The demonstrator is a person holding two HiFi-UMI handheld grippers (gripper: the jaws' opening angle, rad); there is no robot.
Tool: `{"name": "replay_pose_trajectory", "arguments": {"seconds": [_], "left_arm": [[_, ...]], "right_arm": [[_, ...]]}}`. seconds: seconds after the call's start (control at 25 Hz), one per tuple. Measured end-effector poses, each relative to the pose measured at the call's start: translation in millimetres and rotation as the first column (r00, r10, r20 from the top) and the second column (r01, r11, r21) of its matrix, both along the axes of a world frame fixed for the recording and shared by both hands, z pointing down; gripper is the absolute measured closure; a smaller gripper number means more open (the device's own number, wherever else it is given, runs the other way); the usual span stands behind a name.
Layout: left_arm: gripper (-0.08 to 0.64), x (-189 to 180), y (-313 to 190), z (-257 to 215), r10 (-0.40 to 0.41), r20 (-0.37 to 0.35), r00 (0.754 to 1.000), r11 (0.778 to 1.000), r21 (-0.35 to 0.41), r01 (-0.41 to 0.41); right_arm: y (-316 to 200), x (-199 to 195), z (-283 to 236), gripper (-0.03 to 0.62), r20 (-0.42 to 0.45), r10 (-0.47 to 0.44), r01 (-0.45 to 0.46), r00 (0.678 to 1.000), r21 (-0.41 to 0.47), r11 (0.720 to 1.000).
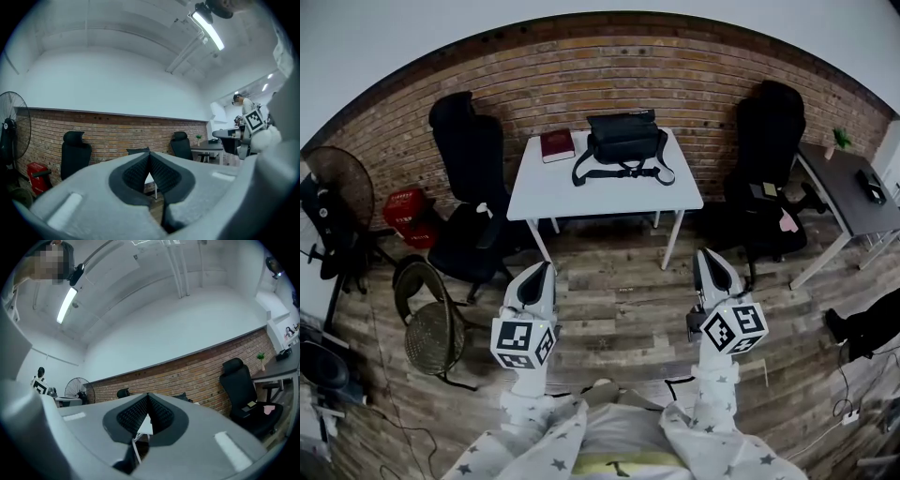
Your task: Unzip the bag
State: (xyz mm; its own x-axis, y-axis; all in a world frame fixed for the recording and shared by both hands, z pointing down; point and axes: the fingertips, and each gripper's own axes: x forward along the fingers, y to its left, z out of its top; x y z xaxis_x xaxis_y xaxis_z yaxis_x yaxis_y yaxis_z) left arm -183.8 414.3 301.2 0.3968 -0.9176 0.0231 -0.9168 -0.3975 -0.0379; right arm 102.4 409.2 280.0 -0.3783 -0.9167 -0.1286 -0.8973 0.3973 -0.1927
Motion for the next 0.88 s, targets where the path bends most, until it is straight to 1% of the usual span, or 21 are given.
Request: {"name": "replay_pose_trajectory", "arguments": {"seconds": [0.2, 0.48, 0.72, 0.88], "left_arm": [[0.561, -6.3, -5.2, 5.6, -0.04, -0.029, 0.999, 0.999, -0.016, 0.039], [0.561, 2.6, -23.8, 15.4, -0.041, -0.03, 0.999, 0.999, -0.032, 0.04], [0.561, 4.9, -60.4, 26.6, -0.041, -0.034, 0.999, 0.998, -0.053, 0.039], [0.561, 6.8, -97.2, 36.6, -0.035, -0.049, 0.998, 0.997, -0.067, 0.032]], "right_arm": [[-5.2, -1.2, 4.8, 0.583, -0.002, -0.026, 0.026, 1.0, 0.012, 1.0], [-27.7, 8.9, 13.4, 0.583, 0.015, -0.029, 0.029, 0.999, -0.001, 1.0], [-64.1, 9.1, 25.0, 0.583, 0.018, -0.032, 0.033, 0.999, -0.024, 0.999], [-99.5, 7.3, 33.2, 0.583, 0.006, -0.037, 0.037, 0.999, -0.041, 0.998]]}}
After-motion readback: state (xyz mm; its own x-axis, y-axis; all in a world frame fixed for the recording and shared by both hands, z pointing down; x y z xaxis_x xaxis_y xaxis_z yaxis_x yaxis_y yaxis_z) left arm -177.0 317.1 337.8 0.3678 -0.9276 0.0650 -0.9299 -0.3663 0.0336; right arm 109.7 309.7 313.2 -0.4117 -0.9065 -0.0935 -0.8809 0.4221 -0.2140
